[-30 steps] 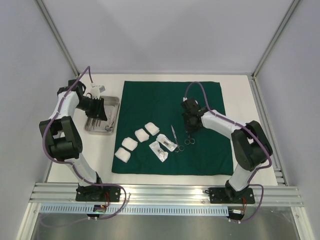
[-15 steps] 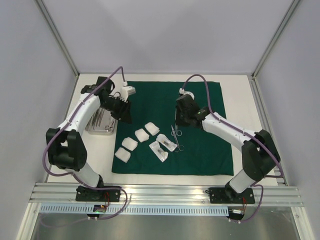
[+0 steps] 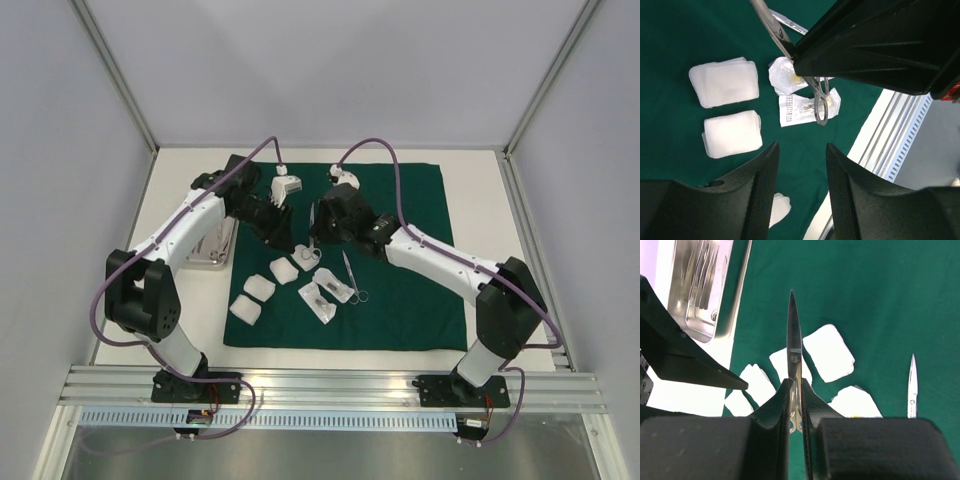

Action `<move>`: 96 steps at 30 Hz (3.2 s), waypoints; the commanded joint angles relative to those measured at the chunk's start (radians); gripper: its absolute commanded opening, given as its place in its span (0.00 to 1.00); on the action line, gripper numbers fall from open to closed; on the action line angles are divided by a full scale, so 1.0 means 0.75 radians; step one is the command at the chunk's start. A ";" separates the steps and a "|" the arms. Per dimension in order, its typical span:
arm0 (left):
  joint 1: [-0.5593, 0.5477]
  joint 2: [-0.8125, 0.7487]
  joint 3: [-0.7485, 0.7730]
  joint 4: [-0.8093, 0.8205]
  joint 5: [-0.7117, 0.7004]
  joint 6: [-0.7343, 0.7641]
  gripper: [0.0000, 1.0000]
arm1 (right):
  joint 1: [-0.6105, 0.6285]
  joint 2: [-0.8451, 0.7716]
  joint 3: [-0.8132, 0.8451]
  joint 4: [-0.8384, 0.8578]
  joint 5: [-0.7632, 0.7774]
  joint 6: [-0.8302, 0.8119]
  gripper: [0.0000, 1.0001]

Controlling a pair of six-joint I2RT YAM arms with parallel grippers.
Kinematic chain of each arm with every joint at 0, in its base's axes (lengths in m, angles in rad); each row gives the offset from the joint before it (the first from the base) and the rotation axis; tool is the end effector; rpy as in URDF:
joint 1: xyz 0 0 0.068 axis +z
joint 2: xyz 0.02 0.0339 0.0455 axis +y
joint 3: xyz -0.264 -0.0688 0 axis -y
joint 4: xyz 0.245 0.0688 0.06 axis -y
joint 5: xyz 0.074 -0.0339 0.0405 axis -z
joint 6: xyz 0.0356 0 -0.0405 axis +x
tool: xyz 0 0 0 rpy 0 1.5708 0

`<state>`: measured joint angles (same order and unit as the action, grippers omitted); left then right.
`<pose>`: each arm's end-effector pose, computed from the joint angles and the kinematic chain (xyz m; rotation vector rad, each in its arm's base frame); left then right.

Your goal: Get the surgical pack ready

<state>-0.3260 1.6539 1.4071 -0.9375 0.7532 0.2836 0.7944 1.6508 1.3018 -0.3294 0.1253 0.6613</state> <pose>0.3066 -0.1293 0.2823 0.9691 2.4121 -1.0355 0.2673 0.2658 0.2807 -0.0849 2.3214 0.6302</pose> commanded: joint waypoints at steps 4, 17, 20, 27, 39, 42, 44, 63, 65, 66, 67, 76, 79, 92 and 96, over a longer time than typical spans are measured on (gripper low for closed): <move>-0.036 0.006 0.006 0.117 0.125 -0.073 0.52 | 0.015 0.014 0.052 0.079 -0.001 0.045 0.01; -0.066 0.090 -0.011 0.156 0.090 -0.082 0.52 | 0.021 0.008 0.038 0.104 -0.020 0.063 0.00; -0.079 0.098 -0.017 0.162 0.088 -0.084 0.48 | 0.021 0.012 0.040 0.114 -0.028 0.065 0.00; -0.083 0.120 -0.029 0.140 0.137 -0.086 0.07 | 0.021 0.018 0.029 0.124 -0.030 0.082 0.01; 0.060 0.157 -0.001 -0.030 -0.026 -0.008 0.00 | 0.008 -0.055 -0.052 0.049 -0.010 -0.039 0.31; 0.246 0.137 -0.011 -0.063 -0.082 0.031 0.00 | 0.010 -0.102 -0.079 0.040 -0.003 -0.104 0.39; 0.320 0.114 -0.017 -0.108 -0.129 0.074 0.00 | 0.006 -0.117 -0.085 0.036 -0.001 -0.135 0.40; 0.776 0.308 0.118 -0.352 -0.319 0.366 0.00 | -0.014 -0.021 -0.026 0.000 -0.114 -0.252 0.42; 0.784 0.364 0.169 -0.360 -0.333 0.364 0.00 | -0.014 -0.019 -0.022 -0.011 -0.116 -0.254 0.42; 0.784 0.380 0.208 -0.368 -0.335 0.360 0.00 | -0.014 -0.017 -0.018 -0.015 -0.116 -0.260 0.41; 0.786 0.412 0.226 -0.380 -0.331 0.362 0.00 | -0.014 -0.015 -0.016 -0.025 -0.116 -0.260 0.42; 0.784 0.576 0.361 -0.456 -0.297 0.397 0.00 | -0.014 0.032 0.035 -0.043 -0.134 -0.262 0.41; 0.784 0.603 0.359 -0.460 -0.295 0.409 0.00 | -0.014 0.049 0.036 -0.048 -0.124 -0.260 0.41; 0.784 0.673 0.382 -0.427 -0.297 0.395 0.26 | -0.014 0.098 -0.011 -0.076 -0.077 -0.215 0.41; 0.784 0.658 0.390 -0.415 -0.305 0.389 0.31 | -0.014 0.094 -0.007 -0.082 -0.057 -0.217 0.42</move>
<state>0.2584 2.1654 1.6604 -1.2537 0.5182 0.5671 0.7860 1.7226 1.2900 -0.3862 0.0536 0.4927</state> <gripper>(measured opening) 0.299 0.415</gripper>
